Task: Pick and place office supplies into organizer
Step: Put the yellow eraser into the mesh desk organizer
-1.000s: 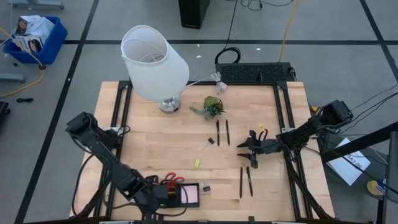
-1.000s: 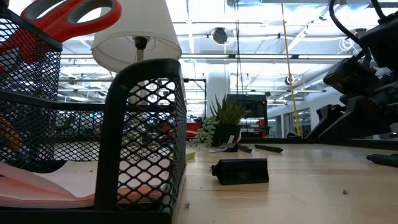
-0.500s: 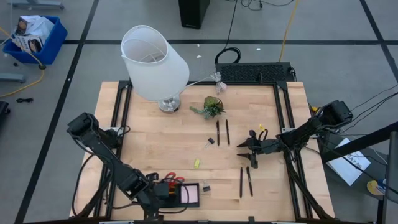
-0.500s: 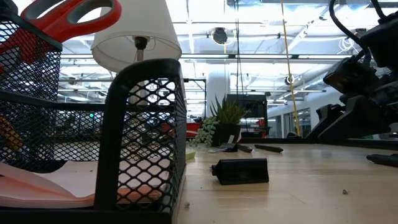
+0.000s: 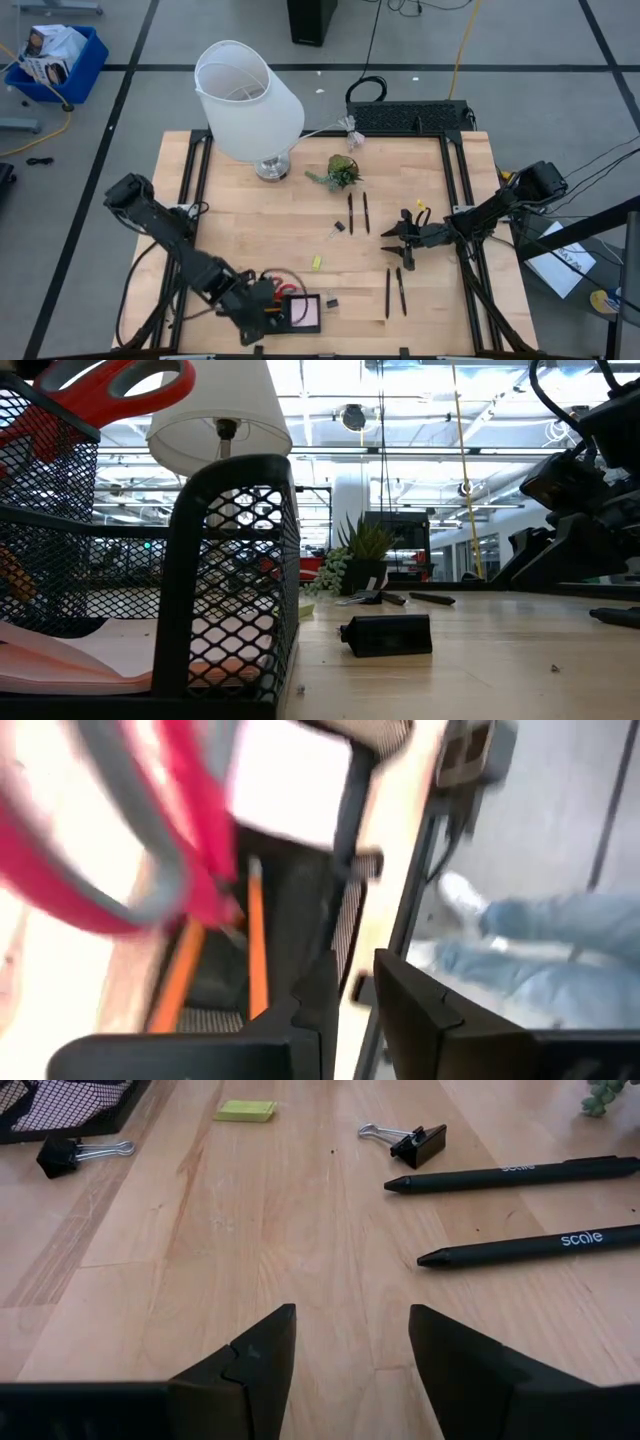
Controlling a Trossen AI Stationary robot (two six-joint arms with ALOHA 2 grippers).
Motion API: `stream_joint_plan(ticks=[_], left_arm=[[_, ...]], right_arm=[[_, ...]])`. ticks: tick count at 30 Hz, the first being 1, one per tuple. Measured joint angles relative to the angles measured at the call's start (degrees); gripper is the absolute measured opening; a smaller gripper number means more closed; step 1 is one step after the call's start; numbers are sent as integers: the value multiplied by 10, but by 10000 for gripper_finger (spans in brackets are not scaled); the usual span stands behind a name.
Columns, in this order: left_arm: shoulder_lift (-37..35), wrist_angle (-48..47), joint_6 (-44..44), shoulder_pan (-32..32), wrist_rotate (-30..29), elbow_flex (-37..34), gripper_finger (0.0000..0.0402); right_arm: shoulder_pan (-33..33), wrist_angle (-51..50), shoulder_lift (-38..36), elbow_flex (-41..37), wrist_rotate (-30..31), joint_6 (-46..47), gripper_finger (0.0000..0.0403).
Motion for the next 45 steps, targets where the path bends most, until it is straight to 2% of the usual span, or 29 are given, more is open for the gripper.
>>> stream_joint_plan(ticks=[7, 11, 15, 18, 20, 25, 29, 36, 39, 45], left_arm=[[-64, 9, -25, 65, 4, 0, 49], [-83, 55, -18, 118, 29, 0, 45], [-79, 79, 10, 169, 87, 0, 45], [-49, 70, 3, 215, 160, 1, 45], [-28, 60, 1, 242, 183, 4, 45], [13, 34, -9, 296, 151, 70, 44], [57, 10, -17, 329, 81, 129, 44], [191, -30, -24, 358, 103, 244, 44], [217, -63, -42, 357, 96, 264, 44], [232, -116, -133, 339, 34, 262, 54]], right_arm=[[0, 0, 0, 0, 0, 0, 192], [0, 0, 0, 0, 0, 0, 192], [0, 0, 0, 0, 0, 0, 192], [0, 0, 0, 0, 0, 0, 192], [0, 0, 0, 0, 0, 0, 192], [0, 0, 0, 0, 0, 0, 192], [0, 0, 0, 0, 0, 0, 192], [0, 1, 0, 0, 0, 0, 192], [0, 0, 0, 0, 0, 0, 192], [0, 0, 0, 0, 0, 0, 192]])
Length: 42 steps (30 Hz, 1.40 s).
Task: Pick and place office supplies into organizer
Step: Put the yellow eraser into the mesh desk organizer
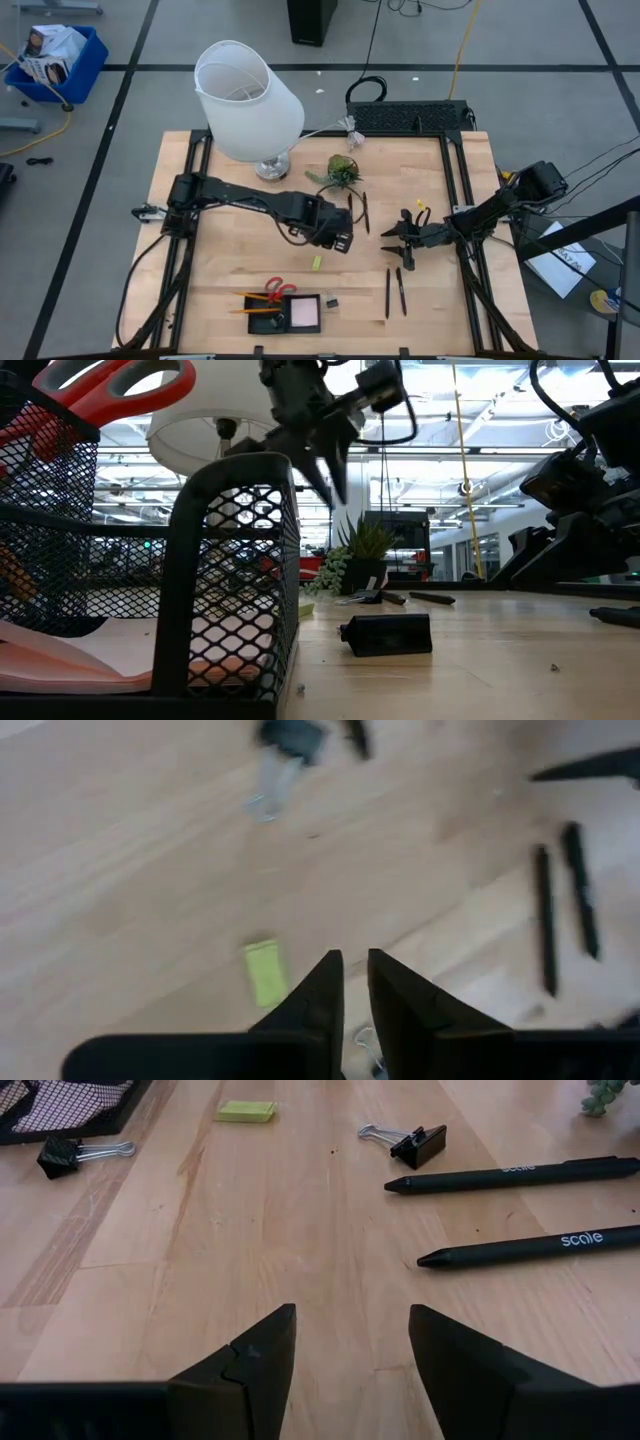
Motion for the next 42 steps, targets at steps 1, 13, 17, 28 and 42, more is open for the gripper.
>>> stream_joint_plan(ticks=[1, 13, 17, 28, 42], left_arm=[[4, -7, -19, -3, -6, 0, 60], [20, -23, -81, -29, -10, -2, 166], [38, -29, -102, -38, -4, -2, 178], [84, -30, -120, -43, 41, -1, 164], [109, -39, -109, -46, 21, -2, 161]], right_arm=[[0, 0, 0, 0, 0, 0, 192], [0, 8, 0, 0, 0, 0, 192], [0, 9, 0, 0, 0, 0, 192], [0, 30, 0, 0, 0, 0, 192], [0, 36, 0, 0, 0, 0, 192]])
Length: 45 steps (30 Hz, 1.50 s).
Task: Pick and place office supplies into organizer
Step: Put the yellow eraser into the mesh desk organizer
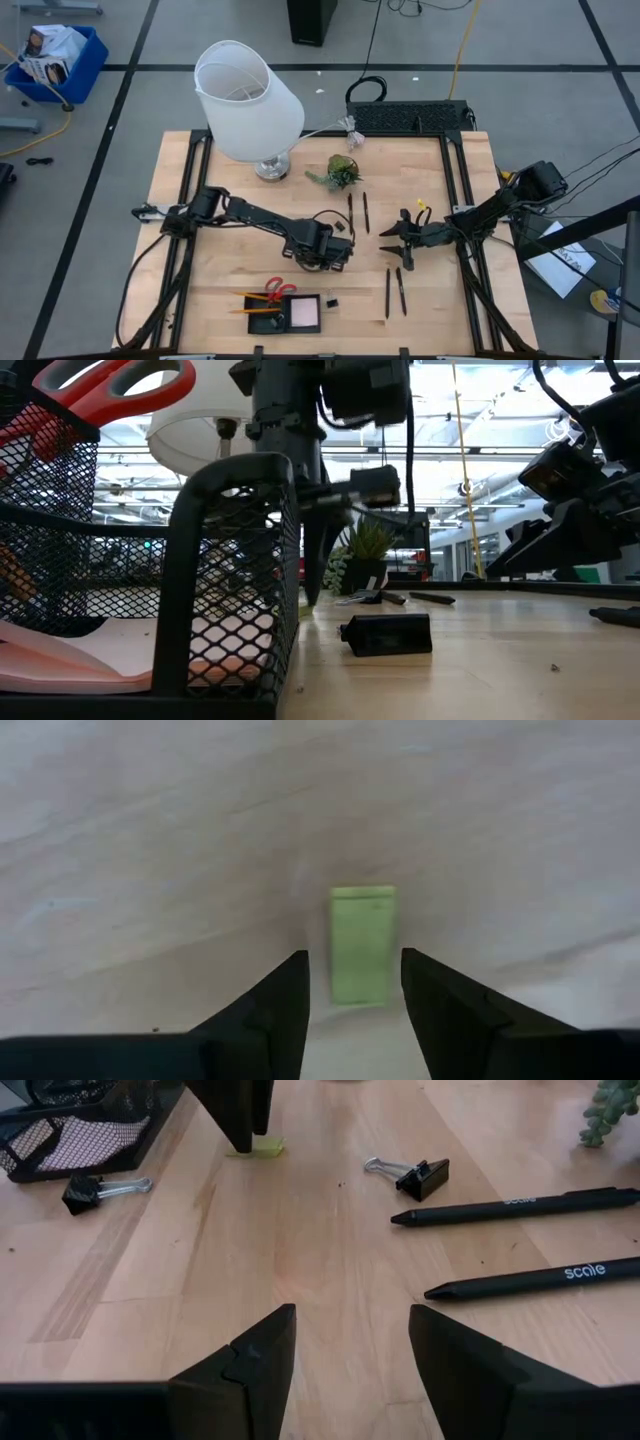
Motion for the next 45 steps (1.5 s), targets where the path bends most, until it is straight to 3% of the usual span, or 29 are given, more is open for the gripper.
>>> stream_joint_plan(ticks=[19, 32, 45], left_arm=[[10, 7, 20, 2, -8, 1, 160], [10, 7, 26, 2, -9, 0, 68], [9, 8, 35, 2, -9, 0, 70]], right_arm=[[0, 4, 0, 0, 0, 0, 192], [0, 7, 0, 0, 0, 0, 192], [0, 7, 0, 0, 0, 0, 192]])
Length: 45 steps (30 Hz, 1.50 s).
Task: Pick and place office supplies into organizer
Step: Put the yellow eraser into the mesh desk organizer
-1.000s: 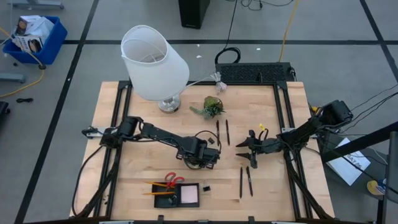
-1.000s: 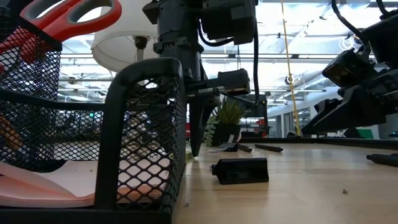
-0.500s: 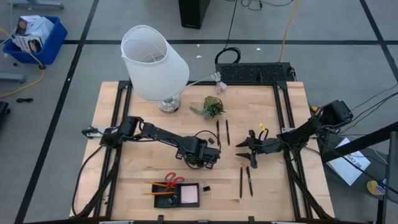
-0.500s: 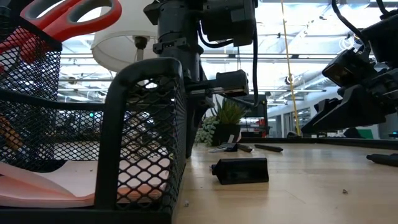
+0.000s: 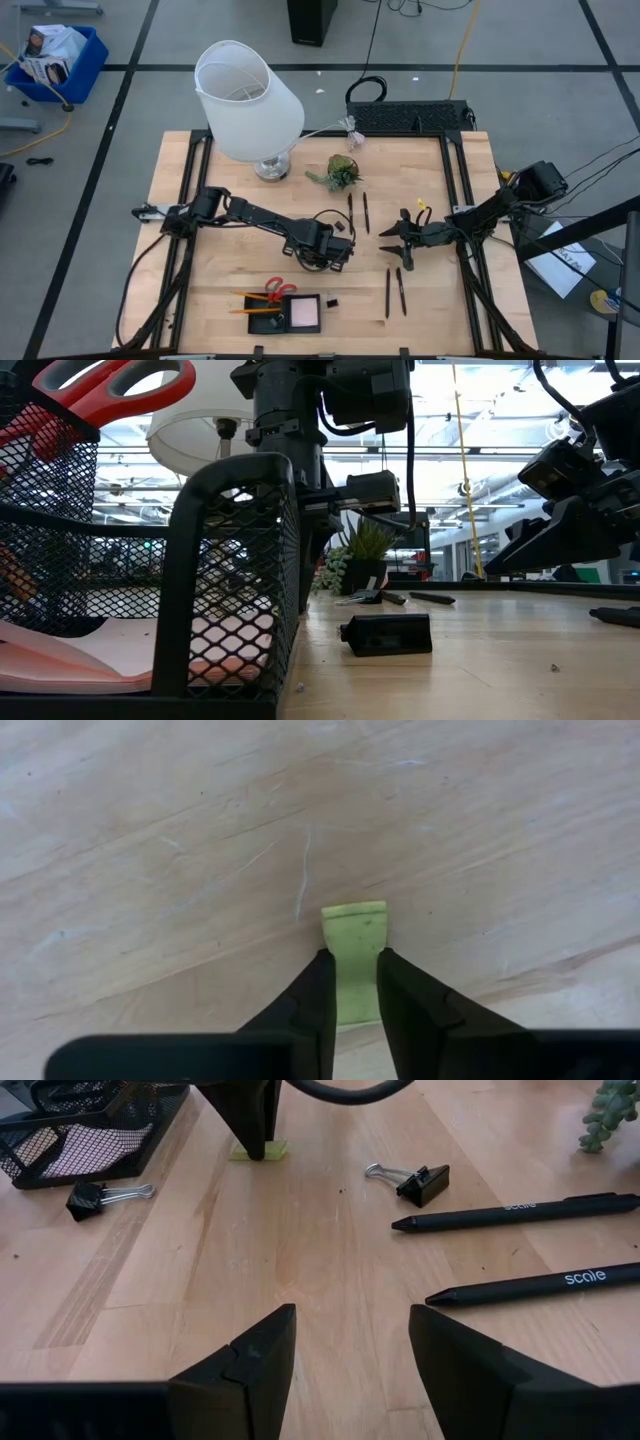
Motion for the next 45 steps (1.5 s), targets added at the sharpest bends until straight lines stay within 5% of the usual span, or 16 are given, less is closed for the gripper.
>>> stream_joint_plan(ticks=[29, 45], left_arm=[[-29, 26, 15, 17, 5, -1, 72], [-135, 28, 86, 15, -17, 0, 72]], right_arm=[[0, 7, 0, 0, 0, 0, 192], [0, 11, 0, 0, 0, 0, 192]])
